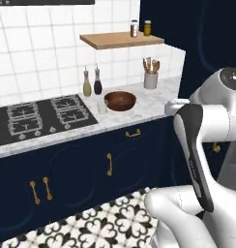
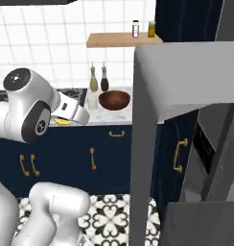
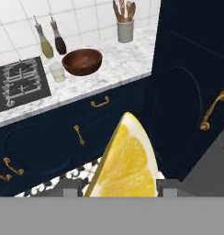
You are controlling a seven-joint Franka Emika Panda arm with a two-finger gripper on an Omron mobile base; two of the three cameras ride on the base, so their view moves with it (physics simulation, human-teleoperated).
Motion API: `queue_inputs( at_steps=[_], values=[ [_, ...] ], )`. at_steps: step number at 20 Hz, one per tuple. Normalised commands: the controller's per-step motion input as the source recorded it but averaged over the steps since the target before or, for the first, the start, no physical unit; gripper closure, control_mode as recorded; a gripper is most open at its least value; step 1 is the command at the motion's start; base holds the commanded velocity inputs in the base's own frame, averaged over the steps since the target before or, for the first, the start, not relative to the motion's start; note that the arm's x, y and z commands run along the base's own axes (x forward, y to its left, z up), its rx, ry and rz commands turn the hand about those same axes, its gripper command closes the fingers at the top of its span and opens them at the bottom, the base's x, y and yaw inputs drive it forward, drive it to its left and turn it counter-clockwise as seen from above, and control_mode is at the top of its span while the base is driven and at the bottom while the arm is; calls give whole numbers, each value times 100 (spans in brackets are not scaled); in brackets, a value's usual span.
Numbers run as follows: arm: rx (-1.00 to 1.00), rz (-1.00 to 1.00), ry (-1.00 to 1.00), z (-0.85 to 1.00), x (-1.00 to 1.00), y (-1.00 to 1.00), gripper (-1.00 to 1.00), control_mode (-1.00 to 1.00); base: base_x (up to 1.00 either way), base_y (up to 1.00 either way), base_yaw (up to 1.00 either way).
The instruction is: Grab a lemon wedge from the fridge and one ice cube from the ice bowl, and put them in the glass of lemonade.
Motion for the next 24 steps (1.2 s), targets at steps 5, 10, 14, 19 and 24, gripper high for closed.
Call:
queue_inputs(
  at_steps=[5, 10, 14, 19, 24],
  values=[
    [0, 0, 0, 0, 0, 0, 100, 100, 100, -27, 38],
    [0, 0, 0, 0, 0, 0, 100, 100, 100, -27, 14],
    [0, 0, 0, 0, 0, 0, 100, 100, 100, -5, 8],
    [0, 0, 0, 0, 0, 0, 100, 100, 95, -13, 2],
    [0, 0, 0, 0, 0, 0, 100, 100, 31, -39, 1]
  ],
)
